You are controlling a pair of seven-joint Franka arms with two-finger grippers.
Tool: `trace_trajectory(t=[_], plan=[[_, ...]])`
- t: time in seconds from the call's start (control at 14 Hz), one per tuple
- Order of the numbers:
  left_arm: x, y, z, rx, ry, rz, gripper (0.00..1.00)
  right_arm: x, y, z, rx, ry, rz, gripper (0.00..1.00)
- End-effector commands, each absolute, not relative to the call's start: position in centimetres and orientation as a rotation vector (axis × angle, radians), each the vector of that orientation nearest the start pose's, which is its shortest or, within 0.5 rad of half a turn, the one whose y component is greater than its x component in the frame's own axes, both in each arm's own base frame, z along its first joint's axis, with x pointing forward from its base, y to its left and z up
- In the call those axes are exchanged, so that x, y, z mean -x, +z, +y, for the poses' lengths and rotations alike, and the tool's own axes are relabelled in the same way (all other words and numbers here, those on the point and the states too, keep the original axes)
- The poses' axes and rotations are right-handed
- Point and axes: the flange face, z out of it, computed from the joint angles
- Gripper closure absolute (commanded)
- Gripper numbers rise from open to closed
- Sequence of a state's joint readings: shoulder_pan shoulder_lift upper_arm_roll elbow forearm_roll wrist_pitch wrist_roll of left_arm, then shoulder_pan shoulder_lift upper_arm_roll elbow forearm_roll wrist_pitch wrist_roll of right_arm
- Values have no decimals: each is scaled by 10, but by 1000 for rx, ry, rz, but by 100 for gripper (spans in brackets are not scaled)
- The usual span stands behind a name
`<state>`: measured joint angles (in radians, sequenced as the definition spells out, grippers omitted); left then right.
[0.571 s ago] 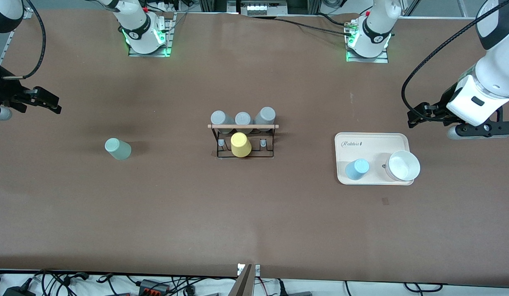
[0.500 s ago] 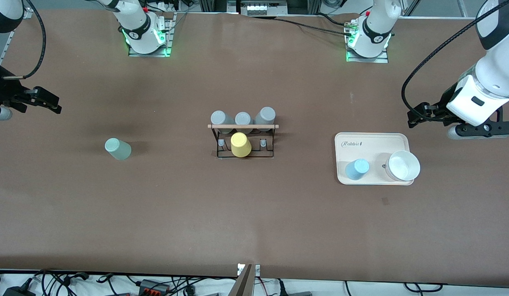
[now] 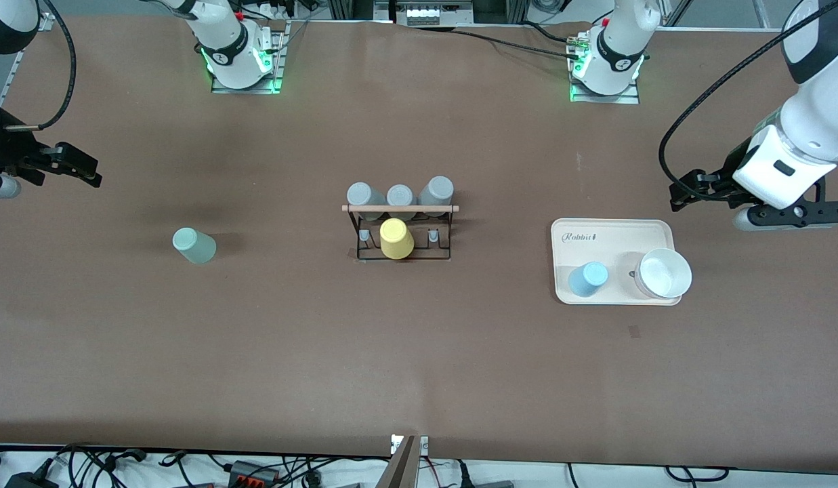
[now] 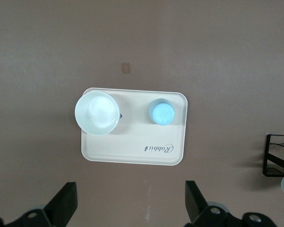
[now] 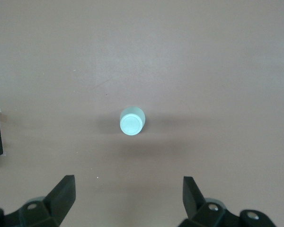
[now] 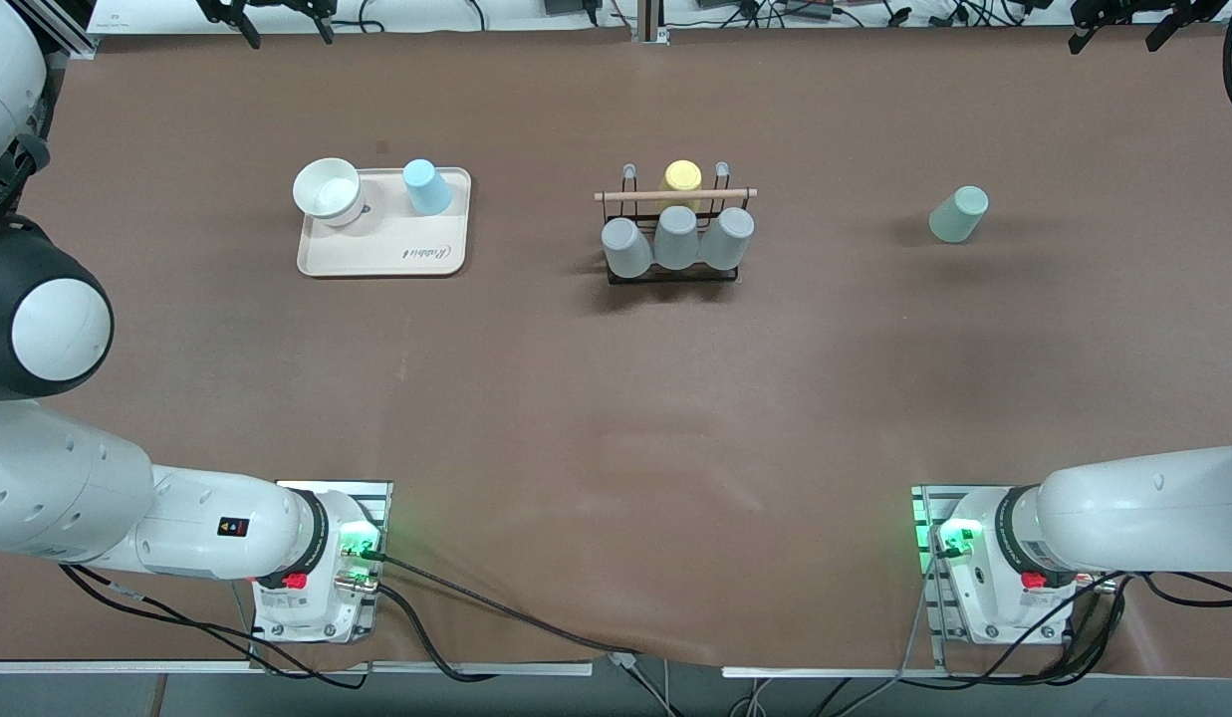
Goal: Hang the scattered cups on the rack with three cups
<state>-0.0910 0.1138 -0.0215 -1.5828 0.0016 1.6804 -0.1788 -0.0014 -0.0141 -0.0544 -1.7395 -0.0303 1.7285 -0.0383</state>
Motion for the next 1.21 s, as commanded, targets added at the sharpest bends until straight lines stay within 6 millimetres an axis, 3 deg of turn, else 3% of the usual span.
trace_trajectory(t=[0.0, 0.21, 0.36, 0.71, 0.93, 1.14], plan=[[-619, 526, -85, 3139, 45, -31, 0, -553, 573, -33, 3152, 1, 14, 0], [-647, 460, -103, 3137, 55, 3, 0, -555, 570, -33, 3152, 8, 17, 0], [-654, 437, -109, 3133, 78, 14, 0, -555, 571, -33, 3152, 8, 17, 0], [-673, 343, -103, 3131, 142, -28, 0, -555, 570, -30, 3155, 11, 14, 0], [-673, 303, -105, 3121, 222, -25, 0, -555, 571, -30, 3157, 6, 11, 0], [-668, 278, -111, 3109, 285, -13, 0, -556, 570, -32, 3156, 8, 18, 0]])
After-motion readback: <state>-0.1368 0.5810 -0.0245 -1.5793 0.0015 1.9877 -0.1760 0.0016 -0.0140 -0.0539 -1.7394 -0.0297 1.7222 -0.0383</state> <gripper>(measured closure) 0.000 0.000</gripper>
